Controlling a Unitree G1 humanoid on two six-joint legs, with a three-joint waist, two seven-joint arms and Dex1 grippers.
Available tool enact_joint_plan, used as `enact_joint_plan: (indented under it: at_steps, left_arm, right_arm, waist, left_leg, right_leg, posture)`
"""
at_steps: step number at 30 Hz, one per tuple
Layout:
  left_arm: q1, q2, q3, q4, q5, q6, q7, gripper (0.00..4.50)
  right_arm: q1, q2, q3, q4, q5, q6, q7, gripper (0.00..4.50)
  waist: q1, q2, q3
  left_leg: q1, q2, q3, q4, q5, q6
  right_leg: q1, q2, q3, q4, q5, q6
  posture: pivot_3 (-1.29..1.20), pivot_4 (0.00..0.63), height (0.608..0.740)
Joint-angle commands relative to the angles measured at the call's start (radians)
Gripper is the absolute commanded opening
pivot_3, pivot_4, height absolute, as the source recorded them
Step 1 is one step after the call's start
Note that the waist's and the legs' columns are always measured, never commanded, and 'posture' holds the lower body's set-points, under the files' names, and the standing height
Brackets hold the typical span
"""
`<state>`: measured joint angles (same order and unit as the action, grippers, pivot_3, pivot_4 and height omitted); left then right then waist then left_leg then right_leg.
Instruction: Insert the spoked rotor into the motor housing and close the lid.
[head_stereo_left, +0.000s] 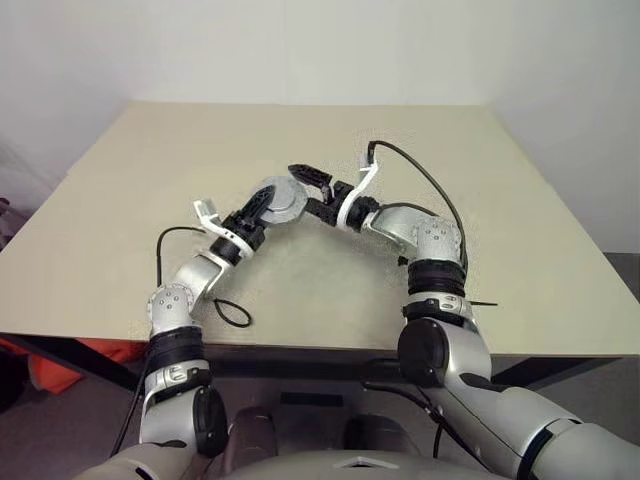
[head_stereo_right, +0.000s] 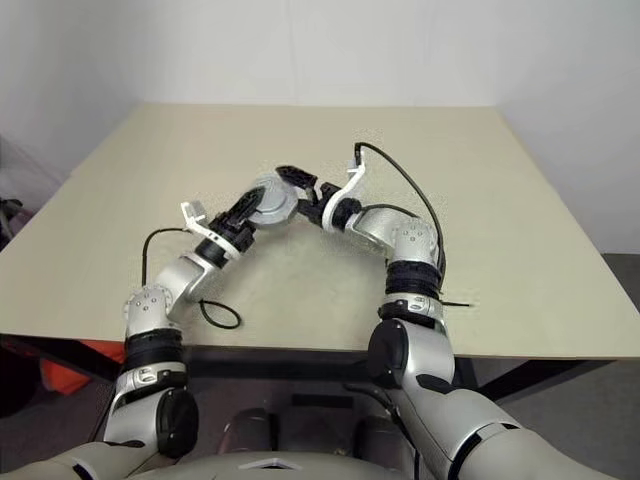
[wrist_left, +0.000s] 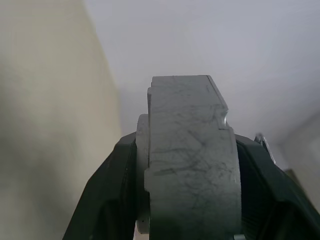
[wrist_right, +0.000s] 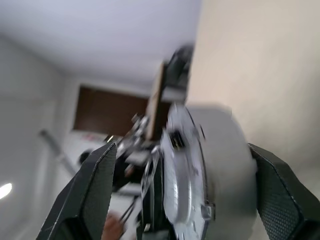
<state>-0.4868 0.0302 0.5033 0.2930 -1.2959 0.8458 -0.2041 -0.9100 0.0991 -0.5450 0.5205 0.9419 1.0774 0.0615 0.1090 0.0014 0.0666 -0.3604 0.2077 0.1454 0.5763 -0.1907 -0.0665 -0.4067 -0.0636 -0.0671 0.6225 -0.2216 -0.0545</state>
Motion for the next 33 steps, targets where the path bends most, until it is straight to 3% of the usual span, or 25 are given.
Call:
enact_joint_plan:
  at_steps: [1,10,23,28,30,33]
  left_arm:
    - [-0.023,0.017,0.013,-0.027,0.048,-0.089,-0.013,2.29]
    - [-0.053,0.118,0.177,0.122,0.171,-0.381,0.094,2.29]
    - [-0.056,0.16,0.217,0.177,0.255,-0.458,0.185,2.29]
    - [-0.052,0.18,0.225,0.202,0.307,-0.501,0.224,3.7]
    - [-0.041,0.206,0.204,0.224,0.393,-0.559,0.256,4.3]
    - [-0.036,0.257,0.213,0.304,0.5,-0.67,0.335,4.3]
  right_arm:
    - [-0.011,-0.006,0.033,-0.017,-0.05,-0.102,-0.008,4.33]
    - [-0.007,-0.021,0.055,0.016,-0.089,-0.172,0.007,4.33]
    - [-0.013,-0.029,0.069,0.033,-0.095,-0.176,0.032,4.33]
    - [-0.017,-0.033,0.076,0.055,-0.105,-0.184,0.045,4.36]
    - [-0.022,-0.039,0.084,0.065,-0.114,-0.187,0.061,4.36]
    - [-0.035,-0.056,0.104,0.11,-0.143,-0.203,0.088,4.36]
  waist:
    - [0.0,0.0,0.0]
    - [-0.011,0.0,0.0]
    - [0.013,-0.006,0.0]
    - [0.01,-0.006,0.0]
    - [0.008,-0.006,0.0]
    - [-0.011,-0.006,0.0]
  left_leg:
    - [0.0,0.0,0.0,0.0,0.0,0.0]
    - [0.0,0.0,-0.001,0.0,0.0,0.0]
    - [0.001,0.0,-0.001,0.004,0.0,0.0]
    - [0.002,0.0,-0.001,0.003,0.0,0.0]
    - [0.004,0.0,-0.001,0.003,0.0,-0.001]
    - [0.008,0.0,-0.001,0.002,0.0,-0.001]
  right_leg:
    - [0.0,0.0,0.0,0.0,0.0,0.0]
    - [0.0,0.001,0.0,0.0,0.0,0.0]
    - [0.0,0.0,0.0,0.001,0.003,0.0]
    - [0.001,0.0,0.0,0.001,0.003,0.0]
    - [0.001,0.0,0.001,0.001,0.003,0.0]
    - [0.005,0.001,0.002,0.001,0.003,0.0]
  posture:
    - [0.0,0.0,0.74]
    - [0.0,0.0,0.74]
    - [0.0,0.0,0.74]
    - [0.0,0.0,0.74]
    - [0.0,0.0,0.74]
    - [0.0,0.0,0.74]
